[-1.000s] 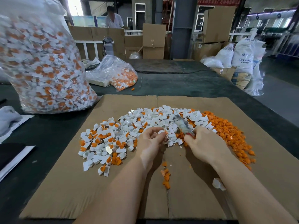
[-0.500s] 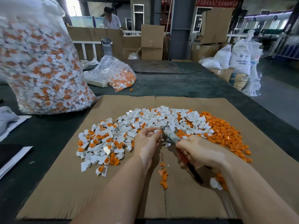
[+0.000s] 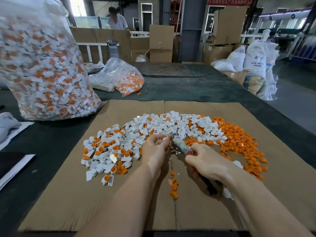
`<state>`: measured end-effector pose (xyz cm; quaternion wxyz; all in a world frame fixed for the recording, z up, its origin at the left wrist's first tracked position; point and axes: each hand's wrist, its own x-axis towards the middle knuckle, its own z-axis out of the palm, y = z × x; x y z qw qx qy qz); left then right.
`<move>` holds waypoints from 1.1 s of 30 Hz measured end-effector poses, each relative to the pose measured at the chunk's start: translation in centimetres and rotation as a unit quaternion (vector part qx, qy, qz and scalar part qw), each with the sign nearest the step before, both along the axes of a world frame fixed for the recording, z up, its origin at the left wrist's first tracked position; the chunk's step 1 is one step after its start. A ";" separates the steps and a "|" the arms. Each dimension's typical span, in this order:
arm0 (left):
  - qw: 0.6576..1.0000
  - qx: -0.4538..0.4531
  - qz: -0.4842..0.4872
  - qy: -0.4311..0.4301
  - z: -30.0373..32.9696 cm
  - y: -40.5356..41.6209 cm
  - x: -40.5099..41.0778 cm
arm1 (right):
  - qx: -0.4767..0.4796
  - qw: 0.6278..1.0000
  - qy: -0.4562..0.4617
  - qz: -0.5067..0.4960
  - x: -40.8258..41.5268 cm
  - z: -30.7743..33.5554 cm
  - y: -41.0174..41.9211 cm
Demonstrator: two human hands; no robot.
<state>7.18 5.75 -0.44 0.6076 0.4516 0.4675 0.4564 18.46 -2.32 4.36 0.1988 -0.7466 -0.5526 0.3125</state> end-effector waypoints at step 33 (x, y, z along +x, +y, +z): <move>0.948 0.194 -0.116 0.222 -1.2 -0.5 -0.9 | 0.433 0.881 -0.188 0.016 -0.8 -6.1 1.5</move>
